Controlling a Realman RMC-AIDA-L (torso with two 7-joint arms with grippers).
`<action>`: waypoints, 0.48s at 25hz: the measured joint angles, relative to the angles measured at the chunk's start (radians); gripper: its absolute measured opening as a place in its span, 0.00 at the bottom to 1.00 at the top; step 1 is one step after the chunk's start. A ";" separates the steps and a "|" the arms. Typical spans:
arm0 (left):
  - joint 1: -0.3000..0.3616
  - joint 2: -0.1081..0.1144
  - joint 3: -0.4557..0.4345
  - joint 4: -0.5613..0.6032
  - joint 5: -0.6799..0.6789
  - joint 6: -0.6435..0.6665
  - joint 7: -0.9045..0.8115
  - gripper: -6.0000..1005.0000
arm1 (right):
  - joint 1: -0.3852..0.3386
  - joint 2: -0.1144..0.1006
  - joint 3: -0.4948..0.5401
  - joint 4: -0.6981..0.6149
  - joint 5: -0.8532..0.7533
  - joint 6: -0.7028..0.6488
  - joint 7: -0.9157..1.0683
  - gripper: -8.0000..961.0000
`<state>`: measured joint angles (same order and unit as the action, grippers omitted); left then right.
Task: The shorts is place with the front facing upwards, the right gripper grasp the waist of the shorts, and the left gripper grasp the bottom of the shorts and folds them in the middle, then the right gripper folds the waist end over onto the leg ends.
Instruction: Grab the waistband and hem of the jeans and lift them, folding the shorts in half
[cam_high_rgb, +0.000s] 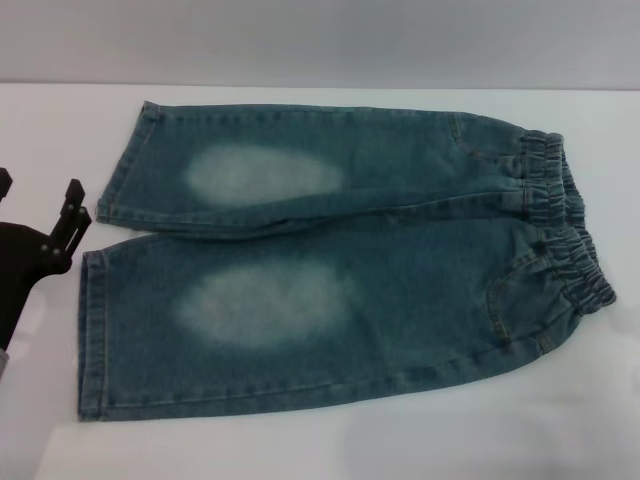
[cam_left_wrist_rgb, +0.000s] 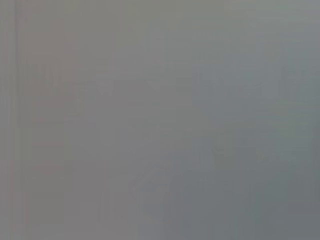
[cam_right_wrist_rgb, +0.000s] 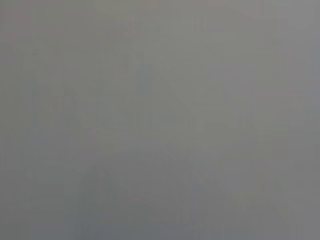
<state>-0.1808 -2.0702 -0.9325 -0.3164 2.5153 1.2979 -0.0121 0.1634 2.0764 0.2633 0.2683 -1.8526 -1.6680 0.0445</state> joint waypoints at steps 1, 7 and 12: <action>-0.001 0.002 0.000 -0.009 0.001 -0.013 0.000 0.78 | 0.005 -0.003 0.002 0.008 0.000 0.004 0.013 0.80; 0.007 0.050 -0.006 -0.216 0.031 -0.271 0.002 0.78 | 0.068 -0.075 0.002 0.126 0.001 0.054 0.042 0.80; 0.012 0.105 -0.056 -0.435 0.056 -0.546 0.020 0.78 | 0.149 -0.267 0.045 0.437 0.006 0.311 0.036 0.80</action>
<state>-0.1686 -1.9656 -0.9881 -0.7516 2.5715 0.7520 0.0080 0.3123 1.8096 0.3086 0.7058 -1.8464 -1.3568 0.0808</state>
